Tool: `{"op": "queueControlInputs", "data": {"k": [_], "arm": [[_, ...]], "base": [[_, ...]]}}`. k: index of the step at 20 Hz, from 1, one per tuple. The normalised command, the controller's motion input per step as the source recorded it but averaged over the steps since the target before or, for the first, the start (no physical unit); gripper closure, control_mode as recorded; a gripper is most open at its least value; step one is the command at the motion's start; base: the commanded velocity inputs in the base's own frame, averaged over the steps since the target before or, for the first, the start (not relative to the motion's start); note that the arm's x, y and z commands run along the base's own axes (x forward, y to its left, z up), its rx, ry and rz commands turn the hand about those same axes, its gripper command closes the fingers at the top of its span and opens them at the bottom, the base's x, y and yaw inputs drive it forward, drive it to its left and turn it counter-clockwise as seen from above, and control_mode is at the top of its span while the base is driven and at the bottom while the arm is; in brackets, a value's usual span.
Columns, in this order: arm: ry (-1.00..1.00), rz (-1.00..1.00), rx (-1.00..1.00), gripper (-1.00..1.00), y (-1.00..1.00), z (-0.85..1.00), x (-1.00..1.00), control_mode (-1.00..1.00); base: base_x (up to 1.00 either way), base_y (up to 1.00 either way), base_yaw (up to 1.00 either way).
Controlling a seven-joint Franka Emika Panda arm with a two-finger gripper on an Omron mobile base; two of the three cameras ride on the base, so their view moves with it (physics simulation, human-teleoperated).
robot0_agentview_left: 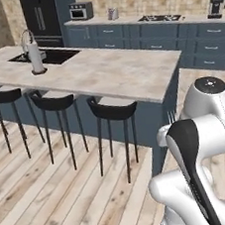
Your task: Take the fork and place it on the left side of the plate. Then take the spoon and place it on the right side of the plate. Make sure they're directly next to the plate.
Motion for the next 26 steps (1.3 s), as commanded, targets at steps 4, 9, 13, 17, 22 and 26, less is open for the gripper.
{"op": "queueControlInputs", "data": {"k": [4, 9, 13, 17, 22, 26], "arm": [[0.0, 0.0, 0.0, 1.0, 0.0, 0.0, 0.0, 1.0], [0.0, 0.0, 0.0, 1.0, 0.0, 0.0, 0.0, 1.0], [0.0, 0.0, 0.0, 1.0, 0.0, 0.0, 0.0, 1.0], [0.0, 0.0, 0.0, 1.0, 0.0, 0.0, 0.0, 1.0], [0.0, 0.0, 0.0, 1.0, 0.0, 0.0, 0.0, 1.0], [0.0, 0.0, 0.0, 1.0, 0.0, 0.0, 0.0, 1.0]], "base": [[0.32, 1.0, -0.24], [0.48, 1.0, -0.26], [0.5, 1.0, -0.28], [0.51, 1.0, -0.28], [0.49, 1.0, -0.27], [0.44, 1.0, -0.26]]}}
